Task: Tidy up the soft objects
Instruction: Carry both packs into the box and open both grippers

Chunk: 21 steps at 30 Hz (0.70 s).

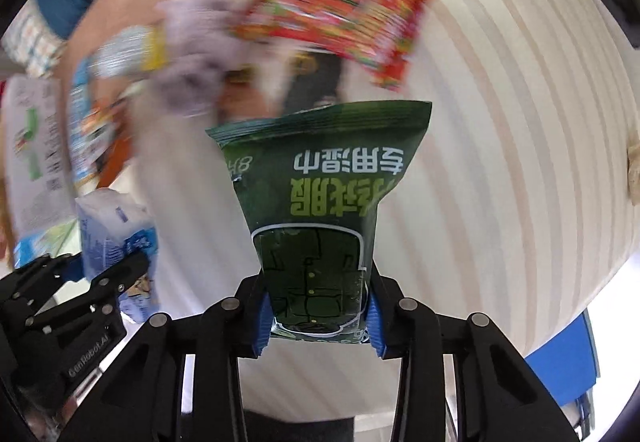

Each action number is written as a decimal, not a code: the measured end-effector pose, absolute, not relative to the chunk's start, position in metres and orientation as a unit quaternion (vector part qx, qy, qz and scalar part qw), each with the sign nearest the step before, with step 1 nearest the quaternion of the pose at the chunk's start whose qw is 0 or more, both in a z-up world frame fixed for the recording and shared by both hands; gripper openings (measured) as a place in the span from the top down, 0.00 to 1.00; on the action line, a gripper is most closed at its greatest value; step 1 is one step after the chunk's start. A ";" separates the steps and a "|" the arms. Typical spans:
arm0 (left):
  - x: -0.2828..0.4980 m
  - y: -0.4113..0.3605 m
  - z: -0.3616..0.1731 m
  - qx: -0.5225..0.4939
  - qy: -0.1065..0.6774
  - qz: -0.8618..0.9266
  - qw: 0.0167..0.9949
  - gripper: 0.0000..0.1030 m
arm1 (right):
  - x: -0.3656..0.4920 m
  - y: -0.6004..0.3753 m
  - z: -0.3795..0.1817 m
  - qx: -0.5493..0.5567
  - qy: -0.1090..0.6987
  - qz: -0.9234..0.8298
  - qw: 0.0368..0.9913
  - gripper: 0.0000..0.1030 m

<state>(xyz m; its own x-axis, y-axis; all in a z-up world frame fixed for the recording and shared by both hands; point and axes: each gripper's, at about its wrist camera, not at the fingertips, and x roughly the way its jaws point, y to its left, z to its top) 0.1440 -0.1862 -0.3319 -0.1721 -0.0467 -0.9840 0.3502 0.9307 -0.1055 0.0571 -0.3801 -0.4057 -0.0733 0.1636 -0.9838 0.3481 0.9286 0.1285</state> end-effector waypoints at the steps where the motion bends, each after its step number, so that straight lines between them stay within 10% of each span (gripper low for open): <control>1: 0.147 -0.161 -0.310 0.070 0.743 -0.150 0.648 0.65 | 0.059 -0.371 -0.395 0.172 0.726 -0.058 0.663 0.62; 11: 0.216 0.023 -0.178 -0.084 0.675 -0.087 0.728 0.65 | 0.149 -0.204 -0.272 0.116 0.674 0.103 0.723 0.62; 21: 0.334 0.125 -0.278 -0.149 0.726 -0.010 0.672 0.65 | 0.316 -0.034 -0.294 0.059 0.700 0.118 0.702 0.62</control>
<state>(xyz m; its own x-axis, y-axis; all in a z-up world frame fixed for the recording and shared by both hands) 0.3339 0.1250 -0.2782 -0.0532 -0.2300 -0.9717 -0.2032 0.9552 -0.2150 0.3162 -0.0344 -0.2943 -0.0078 0.2490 -0.9685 -0.0828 0.9650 0.2488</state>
